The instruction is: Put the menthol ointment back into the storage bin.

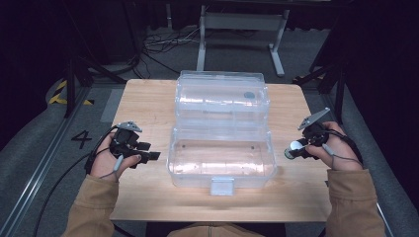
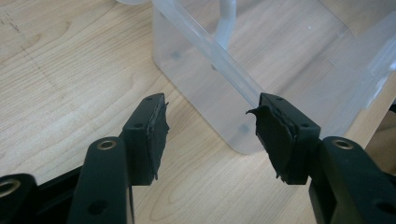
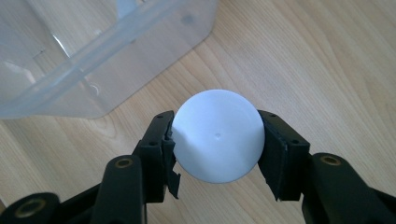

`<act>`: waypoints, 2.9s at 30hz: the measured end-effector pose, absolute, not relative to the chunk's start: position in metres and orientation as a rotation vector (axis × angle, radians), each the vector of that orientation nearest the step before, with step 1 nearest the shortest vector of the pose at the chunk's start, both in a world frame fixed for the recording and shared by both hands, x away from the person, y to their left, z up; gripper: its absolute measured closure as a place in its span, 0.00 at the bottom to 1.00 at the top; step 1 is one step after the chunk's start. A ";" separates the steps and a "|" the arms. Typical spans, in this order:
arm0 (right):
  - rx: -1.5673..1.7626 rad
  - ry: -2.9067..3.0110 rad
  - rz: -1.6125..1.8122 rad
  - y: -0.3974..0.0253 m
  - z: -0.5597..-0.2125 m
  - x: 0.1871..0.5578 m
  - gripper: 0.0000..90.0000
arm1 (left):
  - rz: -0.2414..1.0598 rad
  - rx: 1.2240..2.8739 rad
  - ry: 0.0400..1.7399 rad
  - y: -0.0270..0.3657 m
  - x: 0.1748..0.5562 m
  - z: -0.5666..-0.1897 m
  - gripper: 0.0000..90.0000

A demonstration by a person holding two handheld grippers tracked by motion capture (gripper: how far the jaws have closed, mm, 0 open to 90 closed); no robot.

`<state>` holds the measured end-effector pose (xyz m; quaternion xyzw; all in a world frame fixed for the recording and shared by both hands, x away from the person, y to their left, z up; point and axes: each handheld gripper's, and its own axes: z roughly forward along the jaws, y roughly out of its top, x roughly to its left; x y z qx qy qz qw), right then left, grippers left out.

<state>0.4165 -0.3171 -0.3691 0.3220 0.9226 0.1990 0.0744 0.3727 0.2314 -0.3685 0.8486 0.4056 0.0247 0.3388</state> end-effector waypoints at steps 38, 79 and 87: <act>0.683 2.766 0.772 -0.277 -0.320 0.386 0.56 | 0.071 2.202 1.119 0.243 0.359 -0.373 0.48; 0.316 2.943 0.676 -0.229 -0.338 0.382 0.56 | 0.071 2.209 1.122 0.244 0.360 -0.374 0.48; 0.252 2.975 0.628 -0.222 -0.347 0.386 0.56 | 0.069 2.214 1.120 0.244 0.360 -0.374 0.48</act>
